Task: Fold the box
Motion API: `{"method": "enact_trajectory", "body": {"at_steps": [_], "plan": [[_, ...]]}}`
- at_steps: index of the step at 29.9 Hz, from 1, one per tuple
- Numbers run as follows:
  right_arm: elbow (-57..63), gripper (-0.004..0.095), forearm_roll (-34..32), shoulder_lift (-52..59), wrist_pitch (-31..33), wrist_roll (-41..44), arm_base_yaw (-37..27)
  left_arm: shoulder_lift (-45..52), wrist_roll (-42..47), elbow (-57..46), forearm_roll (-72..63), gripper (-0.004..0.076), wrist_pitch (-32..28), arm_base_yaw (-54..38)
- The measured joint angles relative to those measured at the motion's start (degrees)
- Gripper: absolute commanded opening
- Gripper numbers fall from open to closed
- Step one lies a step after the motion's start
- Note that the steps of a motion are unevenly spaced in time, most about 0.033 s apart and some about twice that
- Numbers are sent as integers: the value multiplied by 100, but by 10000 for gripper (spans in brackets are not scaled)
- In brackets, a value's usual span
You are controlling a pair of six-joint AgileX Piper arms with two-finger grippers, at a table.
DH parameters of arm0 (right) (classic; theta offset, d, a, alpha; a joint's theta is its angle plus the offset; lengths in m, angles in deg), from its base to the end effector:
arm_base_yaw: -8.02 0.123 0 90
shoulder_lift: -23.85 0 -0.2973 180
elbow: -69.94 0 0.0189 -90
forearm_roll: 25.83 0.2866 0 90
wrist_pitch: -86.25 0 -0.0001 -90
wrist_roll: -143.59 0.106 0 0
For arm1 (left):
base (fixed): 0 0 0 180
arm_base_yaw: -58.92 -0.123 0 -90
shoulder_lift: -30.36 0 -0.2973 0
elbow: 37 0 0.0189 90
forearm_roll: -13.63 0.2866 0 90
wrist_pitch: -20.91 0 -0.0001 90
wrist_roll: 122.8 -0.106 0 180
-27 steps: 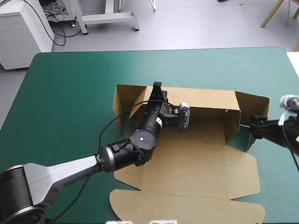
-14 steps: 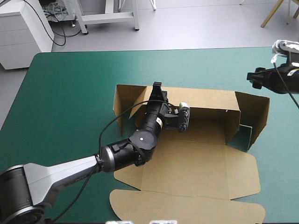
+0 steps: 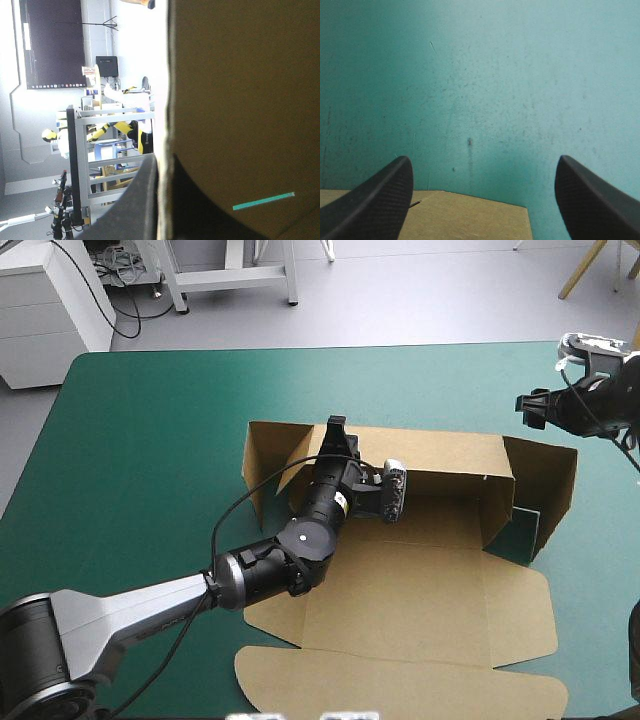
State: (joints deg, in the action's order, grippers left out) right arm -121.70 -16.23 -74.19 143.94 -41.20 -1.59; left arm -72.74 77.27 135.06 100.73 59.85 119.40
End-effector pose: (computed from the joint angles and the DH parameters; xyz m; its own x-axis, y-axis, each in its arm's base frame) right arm 0.3855 -0.0501 0.3696 -0.7943 0.1411 -0.5909 0.0883 0.9891 0.1175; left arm 0.2636 -0.3303 0.2946 0.2812 0.9490 -0.1424 0.3377 0.0411 0.9404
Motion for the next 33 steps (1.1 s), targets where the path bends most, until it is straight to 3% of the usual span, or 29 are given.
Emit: {"method": "enact_trajectory", "body": {"at_steps": [15,26,33], "plan": [[483,688,-249,105,269,-27,0,0,264,0,-47,-10,158,0],[1502,672,-174,944,73,-96,0,0,787,0,-36,-10,190,8],[2585,597,209,1803,-218,-507,0,0,679,0,-30,-10,207,8]]}}
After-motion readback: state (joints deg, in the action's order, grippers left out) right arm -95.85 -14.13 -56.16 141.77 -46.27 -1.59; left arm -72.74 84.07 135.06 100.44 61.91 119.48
